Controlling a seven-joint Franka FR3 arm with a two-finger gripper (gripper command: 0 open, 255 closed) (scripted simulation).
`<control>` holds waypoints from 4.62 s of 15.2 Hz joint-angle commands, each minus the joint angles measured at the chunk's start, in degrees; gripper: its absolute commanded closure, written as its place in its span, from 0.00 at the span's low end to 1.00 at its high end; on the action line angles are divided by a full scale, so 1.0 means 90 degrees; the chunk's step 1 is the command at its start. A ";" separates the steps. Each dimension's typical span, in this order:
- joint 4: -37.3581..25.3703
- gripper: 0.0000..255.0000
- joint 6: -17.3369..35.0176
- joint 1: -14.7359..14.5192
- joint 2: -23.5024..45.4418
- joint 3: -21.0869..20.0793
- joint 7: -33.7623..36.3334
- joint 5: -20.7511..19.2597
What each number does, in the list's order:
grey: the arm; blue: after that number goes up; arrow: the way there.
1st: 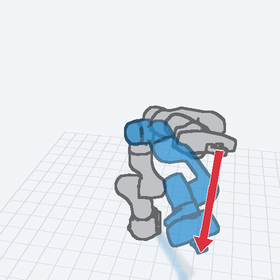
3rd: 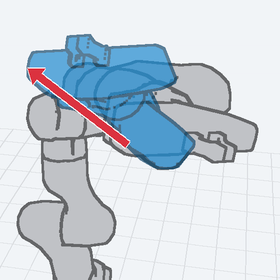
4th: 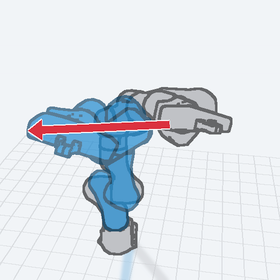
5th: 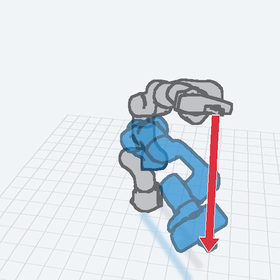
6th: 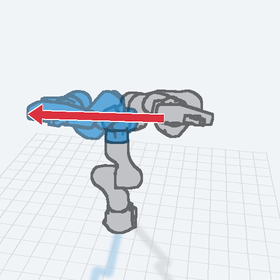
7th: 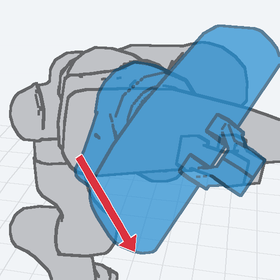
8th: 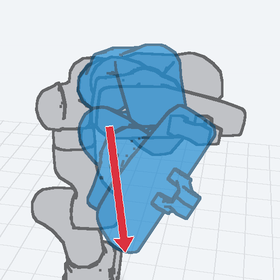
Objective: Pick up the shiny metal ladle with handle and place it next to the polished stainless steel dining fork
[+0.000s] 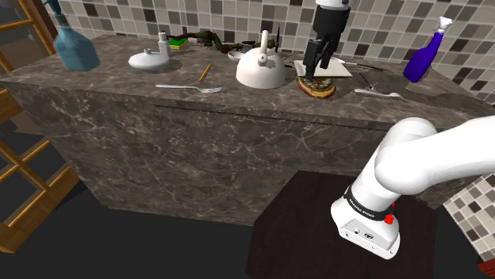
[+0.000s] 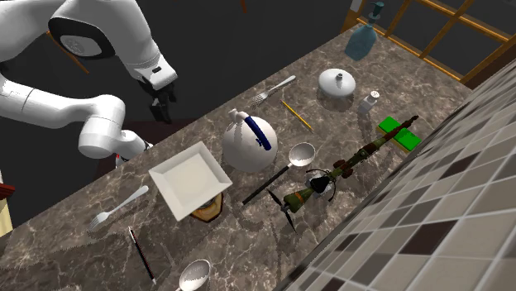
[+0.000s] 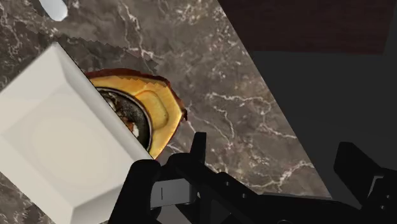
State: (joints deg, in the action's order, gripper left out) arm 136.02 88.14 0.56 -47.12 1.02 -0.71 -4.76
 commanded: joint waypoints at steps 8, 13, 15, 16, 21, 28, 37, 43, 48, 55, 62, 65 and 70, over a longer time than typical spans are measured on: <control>-0.0679 0.00 0.0748 -0.0056 0.1412 0.0789 -0.1373 -0.0538; -0.1428 0.00 0.1180 -0.0134 0.2558 0.1258 -0.2338 -0.0679; -0.1786 0.00 0.1318 -0.0165 0.3041 0.1421 -0.2727 -0.0674; -0.1978 0.00 0.1378 -0.0178 0.3287 0.1497 -0.2922 -0.0659; -0.3069 0.00 0.1579 -0.0200 0.4566 0.1802 -0.3906 -0.0462; -0.5043 0.00 0.1506 -0.0012 0.6491 0.1965 -0.5224 0.0039; -0.5885 0.00 0.1692 0.0218 0.7529 0.1905 -0.5790 0.0290; -0.5683 0.00 0.1907 0.0219 0.7542 0.1914 -0.5792 0.0295; -0.5733 1.00 0.1883 0.0210 0.7571 0.1915 -0.5784 0.0304; -0.5701 1.00 0.1906 0.0173 0.7570 0.1900 -0.5730 0.0295; -0.6098 1.00 0.1487 0.0230 0.7534 0.1930 -0.5835 0.0302; -0.6377 1.00 0.1225 0.0246 0.7549 0.1935 -0.5864 0.0310; -0.6903 1.00 0.0767 0.0283 0.7615 0.1942 -0.5918 0.0335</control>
State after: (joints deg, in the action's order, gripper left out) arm 74.86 95.91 3.02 21.28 18.48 -53.83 -1.79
